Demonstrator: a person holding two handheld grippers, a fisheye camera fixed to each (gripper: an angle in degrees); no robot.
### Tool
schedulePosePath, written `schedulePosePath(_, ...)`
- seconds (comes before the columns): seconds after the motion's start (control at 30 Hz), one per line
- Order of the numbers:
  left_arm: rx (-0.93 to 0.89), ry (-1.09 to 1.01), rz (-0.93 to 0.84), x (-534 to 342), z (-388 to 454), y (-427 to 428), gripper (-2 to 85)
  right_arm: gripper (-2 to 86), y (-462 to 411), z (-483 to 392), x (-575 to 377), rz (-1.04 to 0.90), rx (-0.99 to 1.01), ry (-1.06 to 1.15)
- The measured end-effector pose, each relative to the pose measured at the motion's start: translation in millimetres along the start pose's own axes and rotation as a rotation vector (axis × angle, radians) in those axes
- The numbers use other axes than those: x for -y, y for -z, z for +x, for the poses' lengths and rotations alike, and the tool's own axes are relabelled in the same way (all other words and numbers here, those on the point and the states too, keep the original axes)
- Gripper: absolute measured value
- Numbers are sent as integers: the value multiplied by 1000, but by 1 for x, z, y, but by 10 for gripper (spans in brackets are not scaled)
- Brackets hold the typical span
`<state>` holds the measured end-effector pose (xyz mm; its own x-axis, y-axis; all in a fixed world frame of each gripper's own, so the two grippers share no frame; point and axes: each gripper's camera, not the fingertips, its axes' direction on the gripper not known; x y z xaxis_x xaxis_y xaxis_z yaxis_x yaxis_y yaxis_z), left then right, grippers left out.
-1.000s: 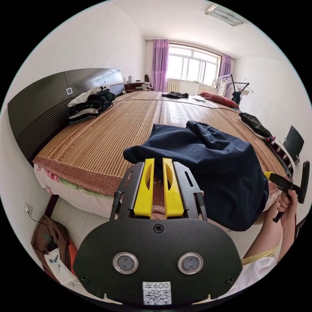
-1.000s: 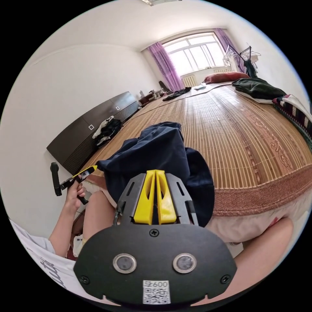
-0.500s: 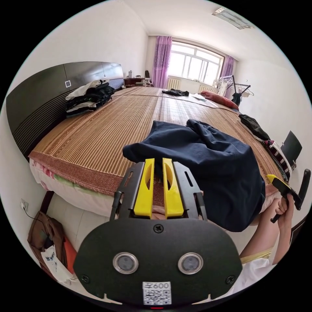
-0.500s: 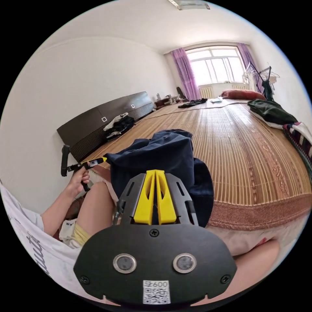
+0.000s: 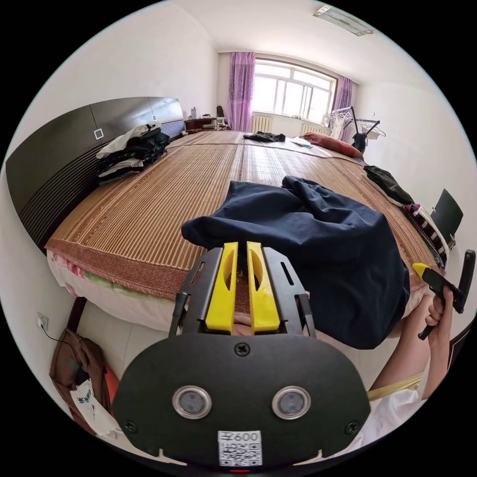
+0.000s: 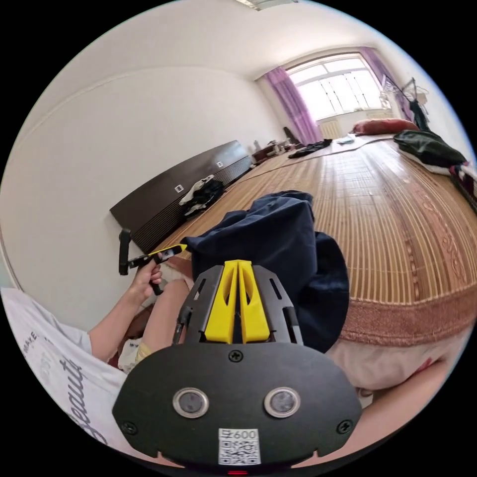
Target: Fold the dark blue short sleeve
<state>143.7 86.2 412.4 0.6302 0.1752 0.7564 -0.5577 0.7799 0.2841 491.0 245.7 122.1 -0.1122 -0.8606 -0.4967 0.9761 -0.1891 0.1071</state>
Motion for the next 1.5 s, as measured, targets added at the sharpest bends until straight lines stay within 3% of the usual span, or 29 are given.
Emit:
schedulePosePath(0.17, 2, -9, -6, 2, 4, -1, 27, -8, 4, 1, -2, 22, -111, -62)
schedulePosePath(0.3, 1, -8, -18, 5, 6, -5, 26, -8, 6, 1, -1, 53, -87, -88)
schedulePosePath(0.47, 4, -10, -35, 10, 10, -9, 26, -8, -4, -9, 7, 44, -267, -163)
schedulePosePath(0.8, 3, -14, -48, 19, 18, -15, 24, -8, -17, -29, 14, 35, -207, -120)
schedulePosePath(1.03, -19, 5, -55, 26, 17, -20, 17, -7, -27, -53, 6, -3, -142, 93)
schedulePosePath(1.1, -30, -9, -64, 30, 18, -24, 13, -7, -24, -56, 2, 61, -120, 125)
schedulePosePath(1.23, -12, -41, -203, 49, 17, -52, 7, 3, -57, -51, 31, -7, -153, 213)
schedulePosePath(1.27, 63, -101, -273, 57, 15, -70, 6, 11, -66, -49, 44, -27, -180, 223)
schedulePosePath(1.33, 400, -250, -335, 62, 0, -109, 7, 59, -75, -45, 62, -53, -210, 248)
schedulePosePath(1.4, 485, -247, -357, 69, -31, -119, 10, 104, -82, -36, 79, -92, -264, 244)
schedulePosePath(1.43, 455, -206, -367, 74, -43, -116, 11, 127, -85, -24, 88, -132, -293, 218)
schedulePosePath(1.5, 221, 10, -271, 86, -90, -84, 24, 136, -89, -5, 92, -175, -300, 207)
